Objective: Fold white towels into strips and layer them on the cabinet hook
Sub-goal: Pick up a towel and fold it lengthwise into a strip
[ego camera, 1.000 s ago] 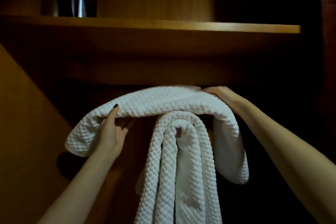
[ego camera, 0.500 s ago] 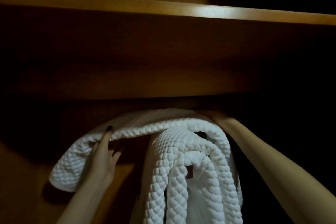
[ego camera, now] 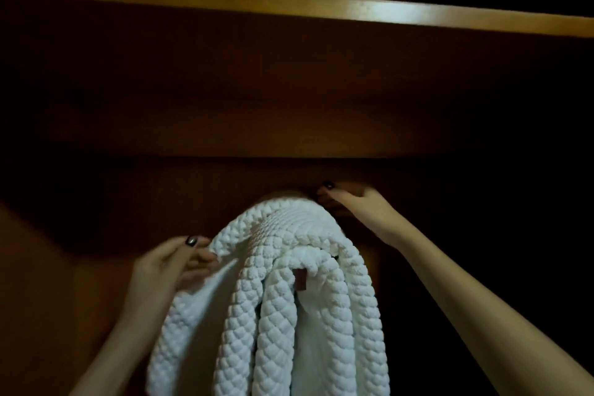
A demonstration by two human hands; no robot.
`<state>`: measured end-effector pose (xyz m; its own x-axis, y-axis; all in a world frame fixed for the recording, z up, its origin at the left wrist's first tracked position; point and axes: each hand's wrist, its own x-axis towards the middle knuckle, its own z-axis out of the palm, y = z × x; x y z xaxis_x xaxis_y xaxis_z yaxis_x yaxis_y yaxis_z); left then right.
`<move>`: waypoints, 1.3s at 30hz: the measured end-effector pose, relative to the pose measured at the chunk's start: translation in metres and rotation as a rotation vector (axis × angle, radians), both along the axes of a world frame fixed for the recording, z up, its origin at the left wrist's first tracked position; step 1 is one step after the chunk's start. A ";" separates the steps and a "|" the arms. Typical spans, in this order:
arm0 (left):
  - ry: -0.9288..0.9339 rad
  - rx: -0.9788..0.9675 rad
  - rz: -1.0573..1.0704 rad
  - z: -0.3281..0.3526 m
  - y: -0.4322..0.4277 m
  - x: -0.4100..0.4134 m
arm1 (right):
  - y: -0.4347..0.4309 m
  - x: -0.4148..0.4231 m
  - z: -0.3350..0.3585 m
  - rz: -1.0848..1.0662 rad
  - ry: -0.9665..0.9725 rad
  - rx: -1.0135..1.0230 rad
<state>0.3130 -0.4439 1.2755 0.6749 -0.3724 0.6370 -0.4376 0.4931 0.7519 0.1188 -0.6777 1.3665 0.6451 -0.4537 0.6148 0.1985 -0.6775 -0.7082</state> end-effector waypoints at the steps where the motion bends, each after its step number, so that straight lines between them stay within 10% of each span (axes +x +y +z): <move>1: -0.124 -0.012 0.060 0.015 0.001 -0.004 | 0.007 -0.004 0.003 0.029 0.037 -0.071; 6: -0.543 0.244 -0.044 0.072 -0.031 -0.014 | 0.010 -0.014 -0.012 -0.045 0.126 -0.208; 21: -0.736 0.553 0.080 0.100 -0.060 0.003 | 0.010 -0.017 -0.027 -0.294 -0.024 -0.320; 28: -0.429 0.211 0.122 0.095 -0.055 0.010 | 0.031 0.005 0.021 -0.263 -0.069 -0.397; 39: -0.505 0.132 0.033 0.062 -0.050 -0.008 | 0.029 -0.010 0.003 -0.178 -0.035 -0.312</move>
